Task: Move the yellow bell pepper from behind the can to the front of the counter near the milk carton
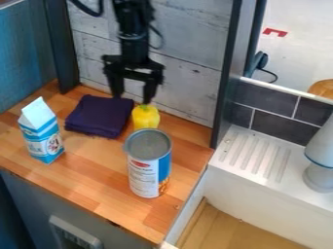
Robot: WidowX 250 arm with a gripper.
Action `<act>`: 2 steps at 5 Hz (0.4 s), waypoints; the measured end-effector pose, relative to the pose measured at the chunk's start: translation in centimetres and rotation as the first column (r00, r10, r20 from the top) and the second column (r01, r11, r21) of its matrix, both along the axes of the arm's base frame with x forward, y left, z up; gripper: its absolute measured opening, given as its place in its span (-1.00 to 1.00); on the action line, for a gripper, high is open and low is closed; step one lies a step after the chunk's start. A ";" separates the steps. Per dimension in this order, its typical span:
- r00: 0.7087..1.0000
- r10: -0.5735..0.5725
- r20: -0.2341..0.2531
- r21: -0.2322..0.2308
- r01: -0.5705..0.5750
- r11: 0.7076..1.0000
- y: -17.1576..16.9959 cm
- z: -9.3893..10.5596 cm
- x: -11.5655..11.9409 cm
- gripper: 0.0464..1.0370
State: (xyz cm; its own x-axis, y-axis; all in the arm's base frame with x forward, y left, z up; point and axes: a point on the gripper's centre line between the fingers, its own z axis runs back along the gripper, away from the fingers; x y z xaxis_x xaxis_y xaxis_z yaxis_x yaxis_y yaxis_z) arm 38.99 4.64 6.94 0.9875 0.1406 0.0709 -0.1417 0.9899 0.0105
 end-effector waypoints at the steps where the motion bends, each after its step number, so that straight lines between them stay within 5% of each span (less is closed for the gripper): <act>1: 1.000 -0.024 0.003 0.021 0.024 0.999 -1.1 -0.9 0.5 0.93; 2: 0.998 -0.047 -0.043 -0.002 0.047 0.999 -1.4 -2.3 0.6 0.93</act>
